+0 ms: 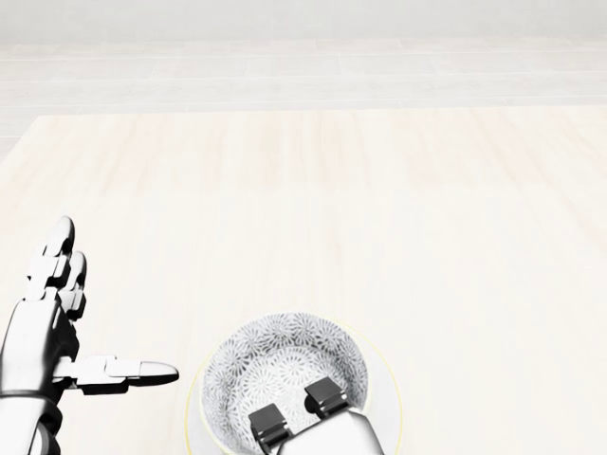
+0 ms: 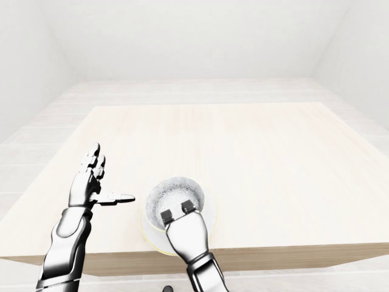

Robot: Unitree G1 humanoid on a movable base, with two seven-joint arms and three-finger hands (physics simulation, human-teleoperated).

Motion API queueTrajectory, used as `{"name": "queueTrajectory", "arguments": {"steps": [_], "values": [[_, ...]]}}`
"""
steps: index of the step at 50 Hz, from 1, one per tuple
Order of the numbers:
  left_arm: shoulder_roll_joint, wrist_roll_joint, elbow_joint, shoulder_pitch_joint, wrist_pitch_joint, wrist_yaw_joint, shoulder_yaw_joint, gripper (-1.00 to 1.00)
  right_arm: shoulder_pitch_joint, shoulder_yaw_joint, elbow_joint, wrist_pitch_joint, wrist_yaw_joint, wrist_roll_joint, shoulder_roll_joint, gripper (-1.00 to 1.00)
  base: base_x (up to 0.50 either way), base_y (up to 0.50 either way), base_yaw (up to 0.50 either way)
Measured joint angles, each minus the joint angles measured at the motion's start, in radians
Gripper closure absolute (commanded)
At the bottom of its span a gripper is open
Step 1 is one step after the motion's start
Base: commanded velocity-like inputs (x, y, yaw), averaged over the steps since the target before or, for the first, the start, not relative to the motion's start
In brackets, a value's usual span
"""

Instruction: Put the bowl on the plate.

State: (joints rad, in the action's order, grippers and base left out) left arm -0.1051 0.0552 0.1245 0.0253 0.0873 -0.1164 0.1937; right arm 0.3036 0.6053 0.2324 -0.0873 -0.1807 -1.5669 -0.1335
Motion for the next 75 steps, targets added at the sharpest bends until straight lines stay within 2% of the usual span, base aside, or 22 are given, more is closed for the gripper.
{"name": "queueTrajectory", "arguments": {"steps": [13, 24, 34, 40, 75], "values": [[-0.002, 0.000, -0.008, 0.010, 0.000, 0.002, -0.004, -1.00, 0.001, 0.005, 0.007, 0.000, 0.006, 0.000, -0.004, 0.01, 0.00, 0.00, 0.00], [-0.003, -0.001, -0.011, 0.007, 0.000, 0.001, -0.004, -1.00, 0.003, 0.005, 0.009, 0.000, 0.008, -0.001, -0.007, -0.11, 0.00, 0.00, 0.00], [-0.002, 0.000, -0.015, 0.004, 0.000, 0.001, -0.004, -1.00, 0.008, 0.005, 0.018, 0.000, 0.013, -0.002, -0.010, -0.10, 0.00, 0.00, 0.00], [-0.001, 0.001, -0.020, 0.005, 0.000, 0.002, -0.005, -1.00, 0.012, 0.004, 0.027, 0.000, 0.018, -0.002, -0.014, -0.18, 0.00, 0.00, 0.00], [-0.001, 0.002, -0.027, -0.002, 0.000, 0.003, -0.005, -1.00, 0.042, -0.012, 0.094, 0.000, 0.047, 0.003, -0.041, -0.26, 0.00, 0.00, 0.00]]}}
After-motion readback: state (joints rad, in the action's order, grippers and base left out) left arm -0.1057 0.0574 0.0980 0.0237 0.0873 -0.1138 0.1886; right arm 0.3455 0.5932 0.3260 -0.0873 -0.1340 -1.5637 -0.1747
